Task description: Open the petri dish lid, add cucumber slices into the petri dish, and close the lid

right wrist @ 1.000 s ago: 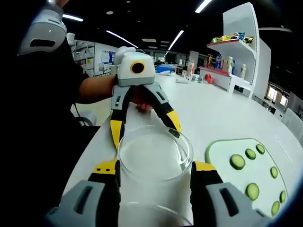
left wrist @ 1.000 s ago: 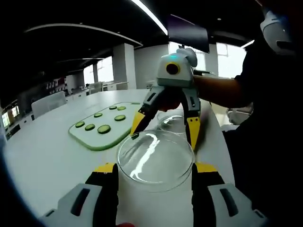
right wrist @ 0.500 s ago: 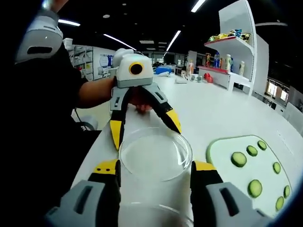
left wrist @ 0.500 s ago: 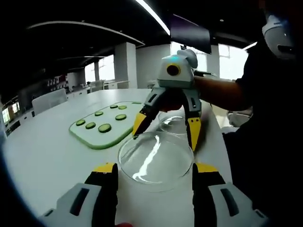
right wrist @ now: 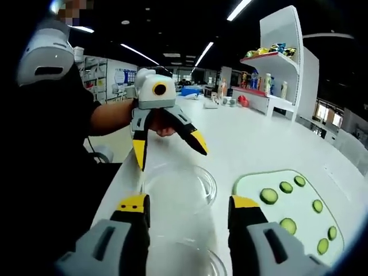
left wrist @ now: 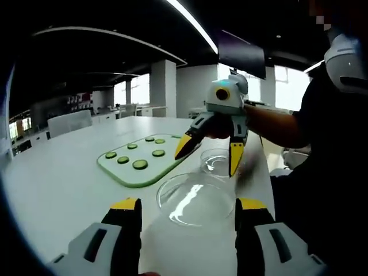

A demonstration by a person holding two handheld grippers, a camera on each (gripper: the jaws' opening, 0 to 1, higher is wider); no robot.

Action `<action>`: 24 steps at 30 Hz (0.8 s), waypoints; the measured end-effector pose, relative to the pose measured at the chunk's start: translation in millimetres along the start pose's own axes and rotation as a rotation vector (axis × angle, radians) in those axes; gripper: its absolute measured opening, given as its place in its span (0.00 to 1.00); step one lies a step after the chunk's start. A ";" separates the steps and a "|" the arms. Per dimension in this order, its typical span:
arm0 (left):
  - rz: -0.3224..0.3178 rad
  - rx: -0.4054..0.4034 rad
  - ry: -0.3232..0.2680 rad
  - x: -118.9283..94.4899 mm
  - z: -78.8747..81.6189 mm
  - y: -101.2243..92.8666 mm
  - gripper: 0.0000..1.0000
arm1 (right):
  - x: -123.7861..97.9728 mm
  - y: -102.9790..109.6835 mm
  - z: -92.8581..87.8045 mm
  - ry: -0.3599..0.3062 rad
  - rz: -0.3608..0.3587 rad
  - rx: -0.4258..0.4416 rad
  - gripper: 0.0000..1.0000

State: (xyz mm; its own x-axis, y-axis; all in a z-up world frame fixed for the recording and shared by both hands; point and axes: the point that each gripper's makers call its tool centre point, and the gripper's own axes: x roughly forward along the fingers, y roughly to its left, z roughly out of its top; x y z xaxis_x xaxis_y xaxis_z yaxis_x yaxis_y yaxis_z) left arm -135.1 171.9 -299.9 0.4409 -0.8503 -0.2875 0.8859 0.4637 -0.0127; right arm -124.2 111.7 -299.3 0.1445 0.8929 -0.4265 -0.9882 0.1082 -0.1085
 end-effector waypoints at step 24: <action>0.159 -0.071 -0.131 -31.9 21.8 6.8 0.66 | -46.5 -31.1 -17.3 -0.063 -0.177 0.058 0.45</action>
State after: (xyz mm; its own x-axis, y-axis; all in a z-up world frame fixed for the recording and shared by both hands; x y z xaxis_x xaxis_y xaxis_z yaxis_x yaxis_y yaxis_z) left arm -140.0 196.7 -269.9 0.5932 -0.7880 -0.1647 0.7934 0.6069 -0.0463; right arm -99.3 59.3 -291.6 0.3147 0.8829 -0.3484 -0.9491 0.2893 -0.1241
